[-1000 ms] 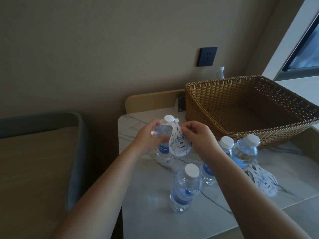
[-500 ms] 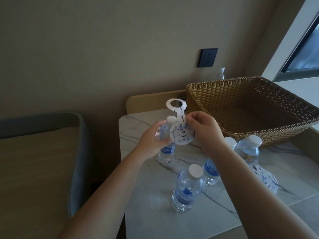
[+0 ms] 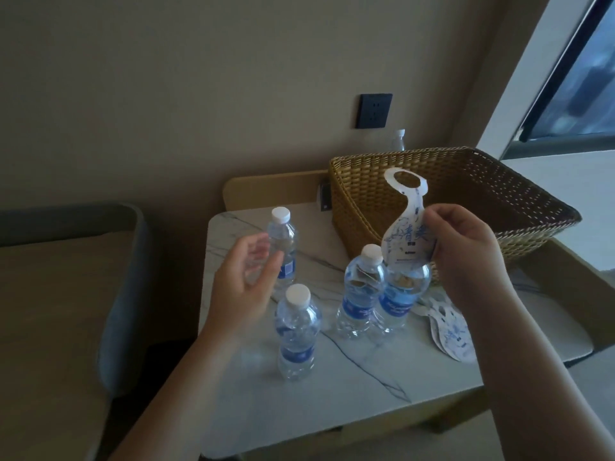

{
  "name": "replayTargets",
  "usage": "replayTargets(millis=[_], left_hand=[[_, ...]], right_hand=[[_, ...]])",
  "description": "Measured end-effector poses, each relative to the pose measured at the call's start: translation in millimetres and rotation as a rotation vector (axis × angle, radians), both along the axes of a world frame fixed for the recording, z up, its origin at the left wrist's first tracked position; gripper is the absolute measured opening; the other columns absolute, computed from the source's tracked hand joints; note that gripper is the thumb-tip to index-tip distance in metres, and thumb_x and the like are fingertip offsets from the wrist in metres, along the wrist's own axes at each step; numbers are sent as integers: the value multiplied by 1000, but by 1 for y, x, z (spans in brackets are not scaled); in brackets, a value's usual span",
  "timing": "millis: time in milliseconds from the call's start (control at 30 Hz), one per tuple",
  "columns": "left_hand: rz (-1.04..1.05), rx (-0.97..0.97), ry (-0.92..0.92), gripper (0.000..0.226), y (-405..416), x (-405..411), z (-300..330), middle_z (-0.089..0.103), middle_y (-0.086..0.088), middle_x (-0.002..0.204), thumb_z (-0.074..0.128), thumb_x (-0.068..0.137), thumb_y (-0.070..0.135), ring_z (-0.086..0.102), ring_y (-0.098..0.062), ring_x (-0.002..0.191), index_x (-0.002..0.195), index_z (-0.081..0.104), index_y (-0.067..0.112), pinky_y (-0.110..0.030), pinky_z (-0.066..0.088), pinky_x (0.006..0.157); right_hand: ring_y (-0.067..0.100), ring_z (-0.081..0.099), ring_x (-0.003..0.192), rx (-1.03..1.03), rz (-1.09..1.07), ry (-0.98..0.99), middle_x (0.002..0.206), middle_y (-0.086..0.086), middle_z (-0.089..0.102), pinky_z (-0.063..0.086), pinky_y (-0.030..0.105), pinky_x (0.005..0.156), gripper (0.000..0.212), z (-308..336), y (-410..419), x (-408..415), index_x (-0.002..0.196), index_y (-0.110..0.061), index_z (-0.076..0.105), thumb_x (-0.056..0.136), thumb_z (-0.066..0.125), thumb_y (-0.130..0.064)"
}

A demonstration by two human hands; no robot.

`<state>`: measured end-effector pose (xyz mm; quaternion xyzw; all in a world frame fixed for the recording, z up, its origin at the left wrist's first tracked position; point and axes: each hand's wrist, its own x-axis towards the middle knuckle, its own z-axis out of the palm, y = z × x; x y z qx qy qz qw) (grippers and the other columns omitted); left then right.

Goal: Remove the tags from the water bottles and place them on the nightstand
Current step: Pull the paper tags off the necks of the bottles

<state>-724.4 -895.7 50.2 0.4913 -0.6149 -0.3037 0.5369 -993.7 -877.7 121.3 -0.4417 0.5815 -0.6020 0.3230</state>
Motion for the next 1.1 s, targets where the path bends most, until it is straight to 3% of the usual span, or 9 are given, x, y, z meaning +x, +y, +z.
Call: replayTargets(millis=[100, 200, 267, 333, 433, 700, 967, 1033, 1100], left_hand=[[59, 32, 41, 34, 33, -21, -9, 64, 28, 105, 60, 75, 62, 60, 4, 102, 107, 56, 50, -13, 45, 82], [121, 86, -11, 47, 53, -43, -26, 55, 44, 106, 72, 73, 59, 51, 18, 104, 112, 49, 51, -9, 40, 79], [181, 103, -48, 57, 61, -54, -36, 56, 38, 107, 73, 67, 57, 50, 19, 104, 117, 47, 45, -6, 39, 79], [249, 118, -77, 59, 64, -60, -44, 59, 22, 111, 77, 66, 51, 55, 3, 106, 116, 47, 40, -16, 42, 84], [303, 134, -103, 58, 61, -59, -53, 60, 11, 114, 82, 69, 43, 58, -10, 107, 116, 48, 37, -30, 48, 87], [343, 184, -109, 54, 59, -58, -56, 53, 45, 99, 80, 66, 51, 52, 23, 94, 105, 43, 55, -15, 44, 69], [372, 183, -73, 57, 58, -58, -62, 58, 35, 101, 82, 69, 44, 55, 17, 98, 110, 43, 49, -17, 47, 72], [369, 186, -68, 57, 57, -58, -63, 58, 32, 102, 82, 69, 42, 58, 9, 99, 110, 43, 48, -18, 47, 73], [367, 180, -66, 56, 57, -58, -63, 58, 28, 104, 82, 70, 40, 59, 4, 99, 110, 44, 46, -20, 48, 75]], right_hand=[[13, 63, 72, 43, 22, -43, 81, 0, 68, 55, 30, 64, 12, -23, 14, -37, 94, -13, 67, 93, 57, -20], [15, 59, 74, 81, 91, -93, 83, 2, 65, 51, 34, 69, 10, -52, 26, -77, 92, -14, 66, 93, 58, -19], [19, 58, 78, 111, 142, -177, 85, 5, 65, 49, 36, 71, 9, -74, 34, -104, 88, -15, 65, 93, 57, -16], [22, 58, 78, 161, 142, -184, 83, 7, 64, 49, 38, 71, 12, -98, 39, -129, 84, -17, 66, 92, 58, -14], [28, 61, 76, 265, 88, -112, 84, 14, 67, 52, 43, 69, 9, -132, 40, -158, 84, -16, 68, 91, 61, -14], [18, 61, 69, 458, -12, 196, 83, 4, 71, 46, 26, 56, 10, -187, 9, -165, 78, -25, 67, 85, 67, -18], [8, 51, 60, 495, -128, 439, 80, 1, 67, 33, 18, 51, 11, -204, -9, -152, 91, -19, 70, 88, 60, -21], [16, 53, 65, 491, -147, 477, 79, 3, 66, 35, 23, 53, 14, -203, -9, -149, 92, -16, 70, 89, 57, -20], [29, 55, 87, 511, -151, 557, 83, 6, 65, 37, 30, 64, 18, -201, -6, -147, 96, -15, 69, 90, 53, -21]])
